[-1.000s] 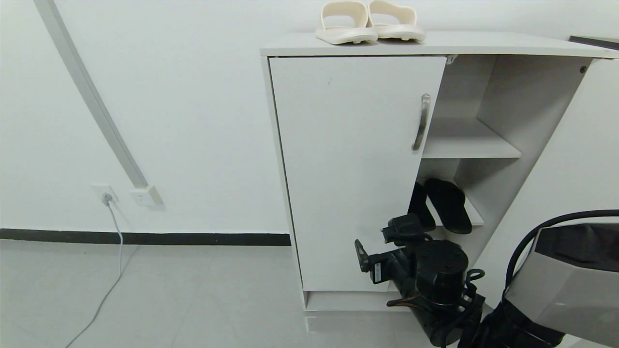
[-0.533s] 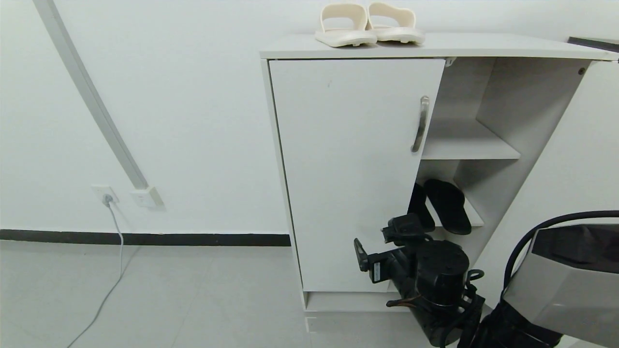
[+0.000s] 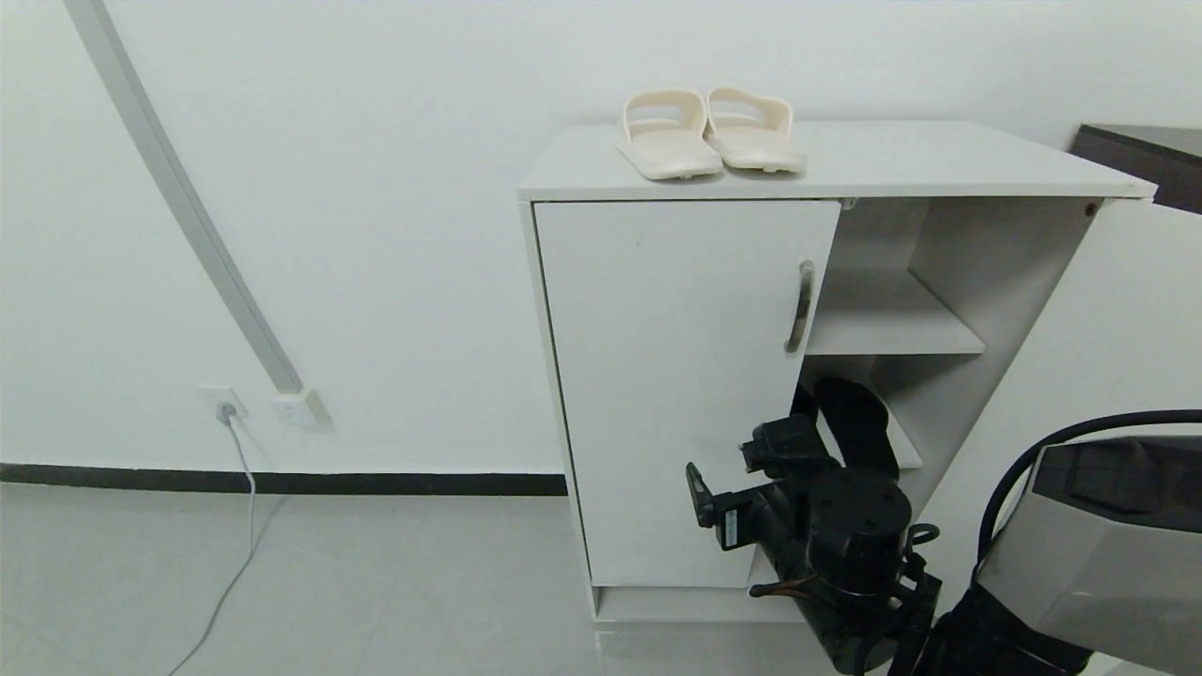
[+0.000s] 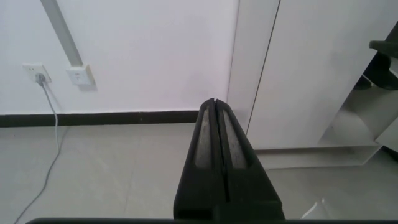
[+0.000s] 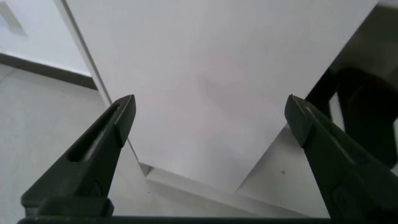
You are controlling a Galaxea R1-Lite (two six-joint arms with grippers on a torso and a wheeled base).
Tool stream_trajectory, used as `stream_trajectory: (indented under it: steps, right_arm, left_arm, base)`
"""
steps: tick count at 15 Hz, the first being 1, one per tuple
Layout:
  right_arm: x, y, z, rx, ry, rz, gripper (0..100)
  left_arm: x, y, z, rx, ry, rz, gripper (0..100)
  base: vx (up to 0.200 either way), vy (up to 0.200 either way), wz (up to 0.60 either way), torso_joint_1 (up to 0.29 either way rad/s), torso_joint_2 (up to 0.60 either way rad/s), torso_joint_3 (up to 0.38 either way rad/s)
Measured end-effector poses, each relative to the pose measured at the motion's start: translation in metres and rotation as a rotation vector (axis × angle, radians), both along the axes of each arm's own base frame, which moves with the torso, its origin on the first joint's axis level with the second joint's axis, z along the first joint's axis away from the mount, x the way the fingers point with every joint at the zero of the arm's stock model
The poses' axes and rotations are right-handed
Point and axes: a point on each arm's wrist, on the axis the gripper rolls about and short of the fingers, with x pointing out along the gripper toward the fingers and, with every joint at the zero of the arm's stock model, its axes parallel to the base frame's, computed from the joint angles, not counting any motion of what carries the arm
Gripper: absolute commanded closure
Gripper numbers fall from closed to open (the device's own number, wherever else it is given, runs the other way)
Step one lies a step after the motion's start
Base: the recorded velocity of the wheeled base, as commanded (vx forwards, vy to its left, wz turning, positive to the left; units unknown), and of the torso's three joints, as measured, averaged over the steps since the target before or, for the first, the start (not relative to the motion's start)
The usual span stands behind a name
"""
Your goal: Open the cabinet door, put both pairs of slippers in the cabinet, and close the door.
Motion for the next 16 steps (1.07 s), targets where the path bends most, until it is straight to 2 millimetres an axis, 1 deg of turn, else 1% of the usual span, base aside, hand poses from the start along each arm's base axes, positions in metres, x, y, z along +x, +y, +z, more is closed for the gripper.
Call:
stream_trajectory:
  steps: [8,16]
  right_arm:
    - [-0.002,-0.0009,0.0019,0.005,-0.017,0.003,0]
    - [-0.0028,-0.0013,0.002,0.001,-0.016,0.003,0]
  left_arm:
    - [0.0,0.0,0.0,0.0,0.0,-0.001,100]
    - [0.0,0.0,-0.0002,0.0,0.001,-0.001,100]
  base:
    - [0.0,0.0,0.0,0.146,-0.47,-0.324]
    - [0.0,0.0,0.0,0.202,-0.51,-0.316]
